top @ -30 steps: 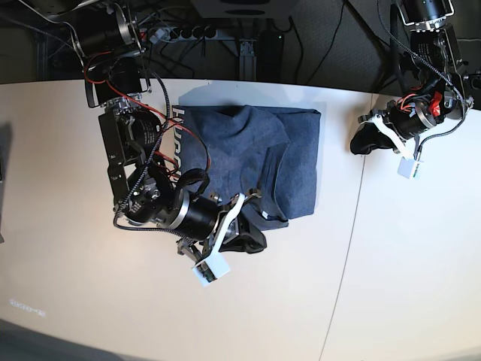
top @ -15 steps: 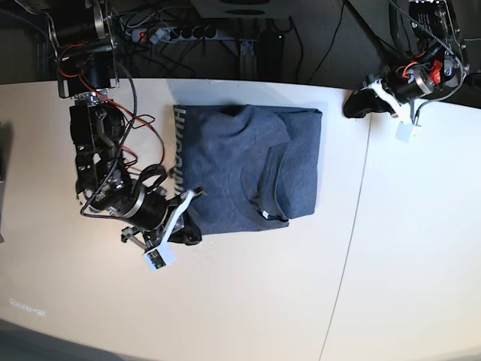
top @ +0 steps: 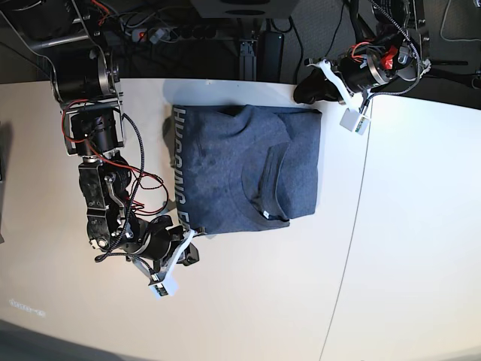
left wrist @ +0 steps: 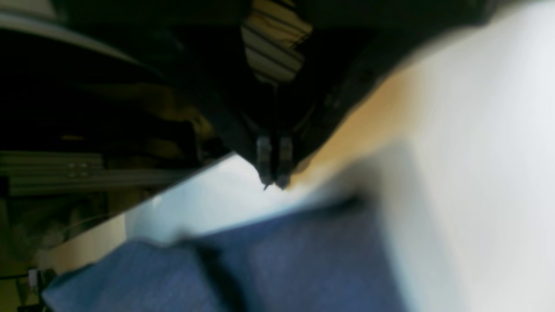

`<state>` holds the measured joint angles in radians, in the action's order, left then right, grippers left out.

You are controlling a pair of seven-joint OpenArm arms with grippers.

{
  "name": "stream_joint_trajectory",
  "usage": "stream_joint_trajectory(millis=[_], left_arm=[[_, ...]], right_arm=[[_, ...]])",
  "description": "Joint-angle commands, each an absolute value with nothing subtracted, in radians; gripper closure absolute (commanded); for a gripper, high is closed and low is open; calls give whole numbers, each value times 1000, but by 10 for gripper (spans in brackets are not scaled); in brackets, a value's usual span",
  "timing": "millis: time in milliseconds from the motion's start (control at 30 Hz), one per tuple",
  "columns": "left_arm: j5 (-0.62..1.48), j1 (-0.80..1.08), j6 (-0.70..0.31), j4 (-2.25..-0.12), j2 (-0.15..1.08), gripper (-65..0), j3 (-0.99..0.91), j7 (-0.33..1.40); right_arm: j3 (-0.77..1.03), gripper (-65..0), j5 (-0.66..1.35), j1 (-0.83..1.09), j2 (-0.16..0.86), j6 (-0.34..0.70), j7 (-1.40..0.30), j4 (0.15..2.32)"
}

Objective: Fold the T-shirt properly
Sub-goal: 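Grasp the folded shirt's sides with both grippers and square it up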

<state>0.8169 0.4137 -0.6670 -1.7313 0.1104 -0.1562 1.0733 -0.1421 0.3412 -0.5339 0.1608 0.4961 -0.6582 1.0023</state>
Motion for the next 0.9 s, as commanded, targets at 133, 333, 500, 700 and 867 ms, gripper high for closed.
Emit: stream_joint_trajectory(millis=[133, 333, 500, 700, 867], left_arm=[[762, 358, -698, -1743, 117, 0, -164, 1047], [672, 343, -698, -1696, 117, 0, -164, 997], [585, 321, -698, -1685, 130, 0, -164, 968], [583, 235, -698, -1599, 200, 0, -164, 964], [583, 116, -698, -1433, 205, 0, -164, 961]], right_arm=[[-290, 0, 308, -601, 160, 572, -656, 970], [-416, 0, 307, -622, 165, 572, -741, 953], [-416, 0, 389, -620, 231, 572, -799, 955], [-416, 0, 580, -618, 303, 572, -970, 958], [-415, 0, 701, -592, 374, 572, -1021, 965]])
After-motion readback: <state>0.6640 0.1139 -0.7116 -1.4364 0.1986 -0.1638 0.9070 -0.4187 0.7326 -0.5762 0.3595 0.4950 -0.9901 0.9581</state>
